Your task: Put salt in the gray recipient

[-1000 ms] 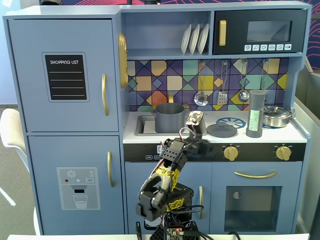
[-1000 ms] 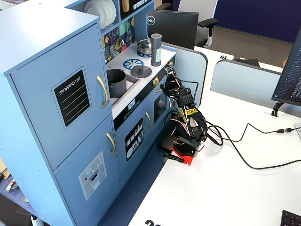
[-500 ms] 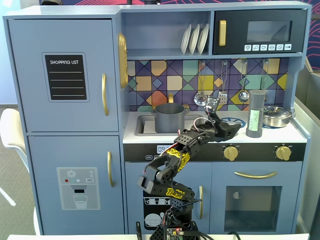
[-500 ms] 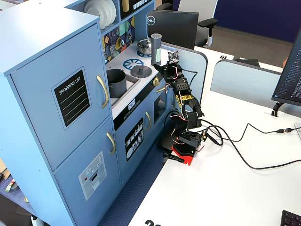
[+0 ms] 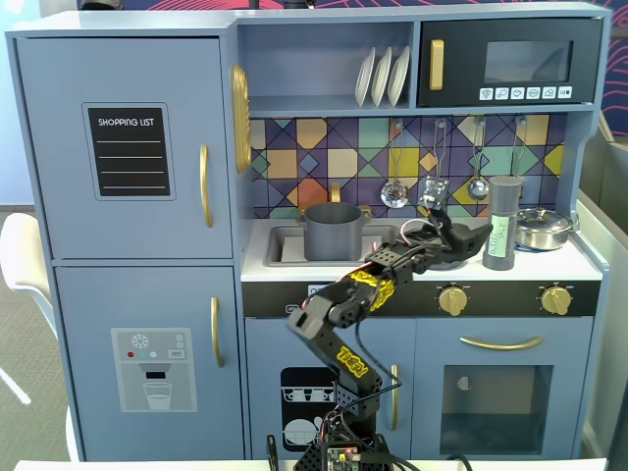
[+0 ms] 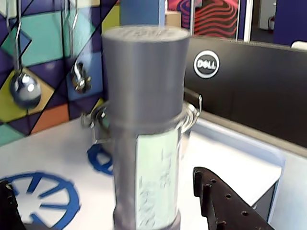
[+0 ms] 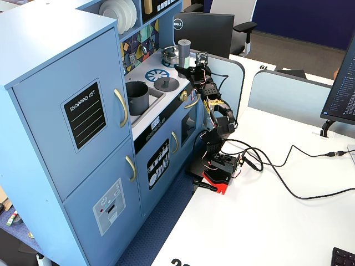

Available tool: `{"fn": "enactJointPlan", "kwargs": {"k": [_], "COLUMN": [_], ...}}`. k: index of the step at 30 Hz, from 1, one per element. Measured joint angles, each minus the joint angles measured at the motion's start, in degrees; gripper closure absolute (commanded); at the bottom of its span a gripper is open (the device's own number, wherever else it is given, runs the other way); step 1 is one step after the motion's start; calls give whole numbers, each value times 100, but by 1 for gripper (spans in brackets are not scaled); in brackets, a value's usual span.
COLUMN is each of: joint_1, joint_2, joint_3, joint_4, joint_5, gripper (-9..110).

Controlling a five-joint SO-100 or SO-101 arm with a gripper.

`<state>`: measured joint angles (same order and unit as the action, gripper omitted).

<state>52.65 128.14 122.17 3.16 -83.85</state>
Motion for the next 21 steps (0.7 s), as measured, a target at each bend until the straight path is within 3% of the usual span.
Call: {"fn": "enactJointPlan", "kwargs": {"k": [21], "joint_1": [202], "joint_2": [-2074], "joint_3": [-1468], "joint_4": [-536], "joint_5": [-35], "gripper": [48]}}
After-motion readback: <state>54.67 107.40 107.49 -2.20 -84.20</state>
